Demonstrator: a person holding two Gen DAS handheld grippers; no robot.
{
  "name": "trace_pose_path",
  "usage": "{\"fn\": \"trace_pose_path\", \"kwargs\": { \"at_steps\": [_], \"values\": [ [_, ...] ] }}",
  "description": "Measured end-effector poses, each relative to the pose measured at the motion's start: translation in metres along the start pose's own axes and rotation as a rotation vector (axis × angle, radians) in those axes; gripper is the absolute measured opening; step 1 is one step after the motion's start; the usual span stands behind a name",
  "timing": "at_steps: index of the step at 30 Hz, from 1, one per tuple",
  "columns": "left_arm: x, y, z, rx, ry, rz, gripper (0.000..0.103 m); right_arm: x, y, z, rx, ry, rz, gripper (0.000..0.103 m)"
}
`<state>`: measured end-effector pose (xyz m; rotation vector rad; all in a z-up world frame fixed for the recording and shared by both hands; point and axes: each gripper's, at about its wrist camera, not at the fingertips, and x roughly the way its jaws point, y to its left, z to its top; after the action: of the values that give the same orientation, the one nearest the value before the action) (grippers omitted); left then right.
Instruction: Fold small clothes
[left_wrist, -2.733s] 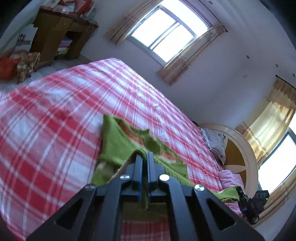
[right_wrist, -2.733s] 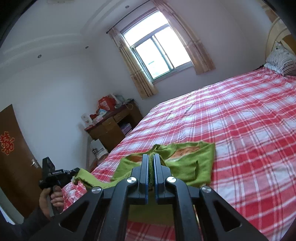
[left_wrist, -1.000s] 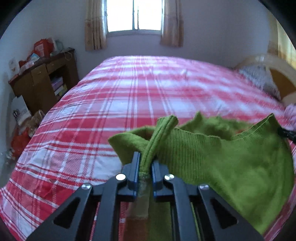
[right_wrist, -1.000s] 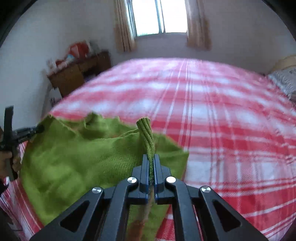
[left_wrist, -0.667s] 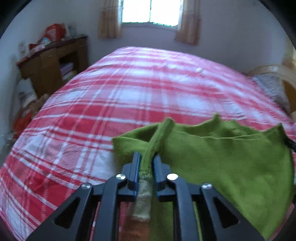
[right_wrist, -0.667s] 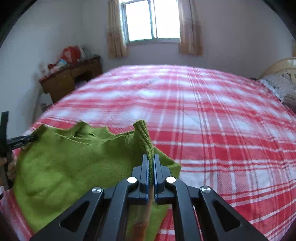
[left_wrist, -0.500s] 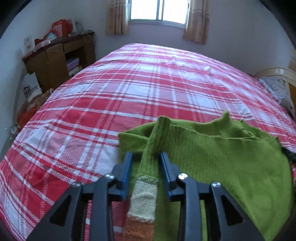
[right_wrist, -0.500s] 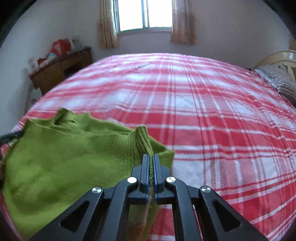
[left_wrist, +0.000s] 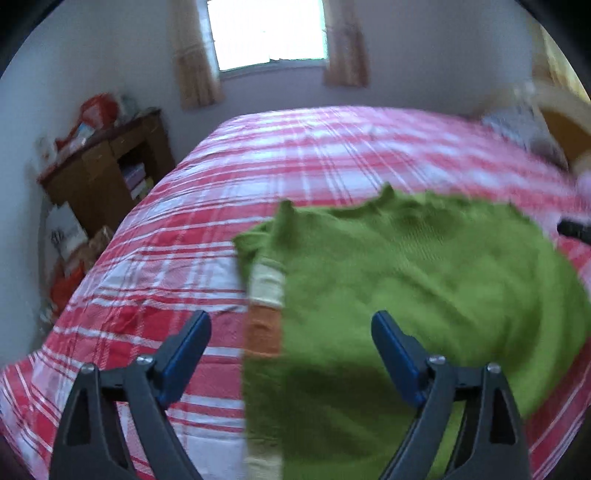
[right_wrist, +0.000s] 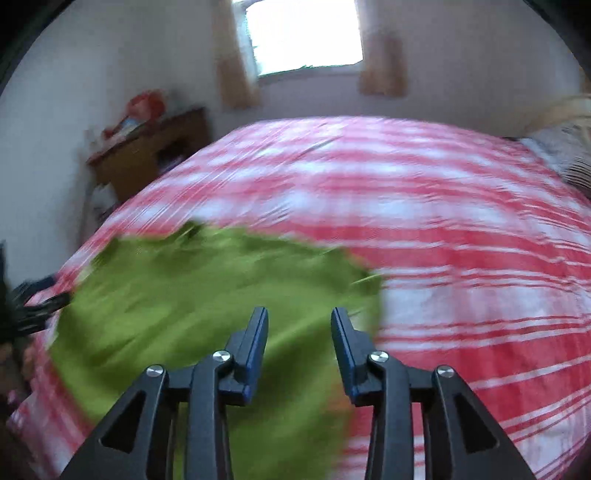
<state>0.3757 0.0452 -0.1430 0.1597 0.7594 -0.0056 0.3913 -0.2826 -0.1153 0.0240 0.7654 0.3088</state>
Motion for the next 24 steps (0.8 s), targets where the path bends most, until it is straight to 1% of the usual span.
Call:
{"fn": "trace_pose_path", "kwargs": {
  "at_steps": [2,3,5,6,7,9,10,11,12,14,17,18,20,22,24],
  "values": [
    [0.012,-0.018,0.0,0.06,0.033,0.025,0.091,0.011,0.025,-0.002,-0.022,0.051,0.065,0.037],
    [0.018,-0.023,0.0,0.084,0.051,0.057,0.092,0.018,0.035,-0.002,-0.034,0.068,0.066,0.037],
    [0.035,-0.027,0.004,0.106,0.065,0.127,0.092,0.045,0.055,-0.002,-0.054,0.128,0.03,0.037],
    [0.043,-0.024,0.009,0.097,0.062,0.141,0.093,0.057,0.059,-0.003,-0.056,0.154,0.01,0.037],
    [0.05,-0.019,0.014,0.075,0.075,0.153,0.094,0.073,0.061,-0.002,-0.049,0.181,-0.014,0.037],
    [0.063,-0.005,0.026,0.015,0.115,0.183,0.094,0.087,0.062,0.007,-0.042,0.159,-0.043,0.037],
    [0.07,-0.001,0.028,0.0,0.141,0.184,0.095,0.094,0.06,0.013,-0.028,0.166,-0.051,0.037],
    [0.076,0.004,0.029,-0.023,0.157,0.176,0.097,0.1,0.056,0.019,0.004,0.175,-0.048,0.037],
    [0.08,0.009,0.031,-0.05,0.154,0.173,0.1,0.105,0.052,0.023,0.024,0.181,-0.051,0.037],
    [0.084,0.011,0.033,-0.063,0.153,0.185,0.103,0.118,0.044,0.03,0.054,0.184,-0.05,0.037],
    [0.084,0.008,0.033,-0.059,0.148,0.196,0.103,0.128,0.043,0.034,0.036,0.172,-0.084,0.037],
    [0.081,0.008,0.033,-0.06,0.148,0.193,0.102,0.128,0.045,0.035,0.02,0.173,-0.1,0.038],
    [0.068,0.009,0.031,-0.066,0.131,0.17,0.097,0.125,0.052,0.036,-0.015,0.173,-0.119,0.039],
    [0.048,0.011,0.026,-0.081,0.095,0.141,0.096,0.11,0.052,0.035,0.001,0.137,-0.118,0.039],
    [0.026,0.013,0.018,-0.095,0.048,0.109,0.097,0.09,0.055,0.032,0.02,0.094,-0.105,0.045]
  ]
}}
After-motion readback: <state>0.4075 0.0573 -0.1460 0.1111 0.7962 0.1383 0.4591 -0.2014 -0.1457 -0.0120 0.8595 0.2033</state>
